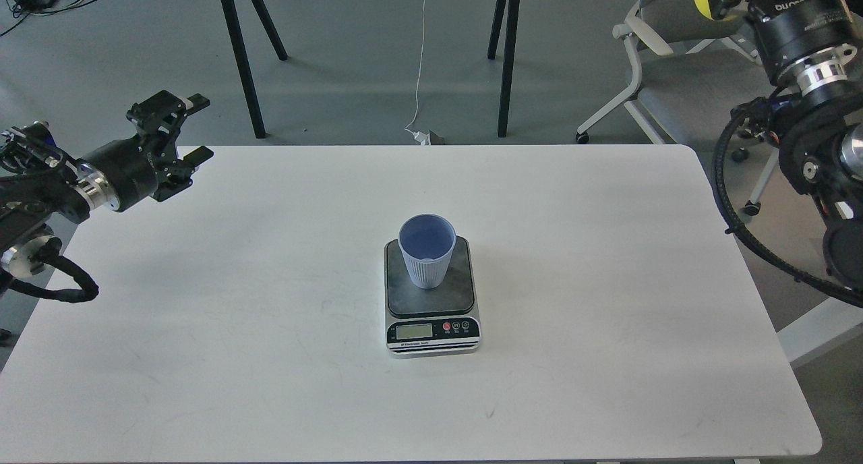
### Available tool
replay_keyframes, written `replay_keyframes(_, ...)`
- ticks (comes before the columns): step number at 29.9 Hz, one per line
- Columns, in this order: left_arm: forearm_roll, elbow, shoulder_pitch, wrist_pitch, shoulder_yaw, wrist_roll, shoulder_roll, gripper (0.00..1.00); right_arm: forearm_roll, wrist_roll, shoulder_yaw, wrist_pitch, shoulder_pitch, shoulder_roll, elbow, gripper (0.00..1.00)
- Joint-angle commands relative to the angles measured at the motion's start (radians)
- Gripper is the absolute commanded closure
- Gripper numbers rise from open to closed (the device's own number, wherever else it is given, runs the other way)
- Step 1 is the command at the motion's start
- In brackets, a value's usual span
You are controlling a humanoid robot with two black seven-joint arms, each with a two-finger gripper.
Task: Pour seasoning into cup on scale with both arms
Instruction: 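Raise the bottle upright and swing it back beside the table, then lower the yellow bottle onto the table with the right gripper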
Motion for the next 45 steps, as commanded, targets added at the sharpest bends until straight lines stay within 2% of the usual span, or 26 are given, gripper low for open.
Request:
replay_keyframes(1, 0.000, 0.000, 0.005, 0.000, 0.000, 0.000, -0.001, 0.00, 0.002, 0.001, 0.014, 0.067, -0.139, 0.016, 0.022, 0.98)
replay_keyframes(8, 0.000, 0.000, 0.005, 0.000, 0.000, 0.000, -0.001, 0.00, -0.006, -0.002, 0.010, 0.067, -0.298, 0.078, -0.001, 0.98)
replay_keyframes(16, 0.001, 0.000, 0.006, 0.000, 0.000, 0.000, 0.000, 0.00, -0.012, 0.000, -0.004, 0.067, -0.378, 0.156, -0.042, 0.98)
replay_keyframes(28, 0.001, 0.000, 0.011, 0.000, 0.000, 0.000, -0.001, 0.00, -0.015, -0.008, -0.058, 0.067, -0.407, 0.180, -0.111, 0.97)
replay_keyframes(45, 0.001, 0.000, 0.011, 0.000, 0.000, 0.000, 0.000, 0.00, -0.066, -0.005, -0.122, 0.067, -0.408, 0.208, -0.122, 0.93)
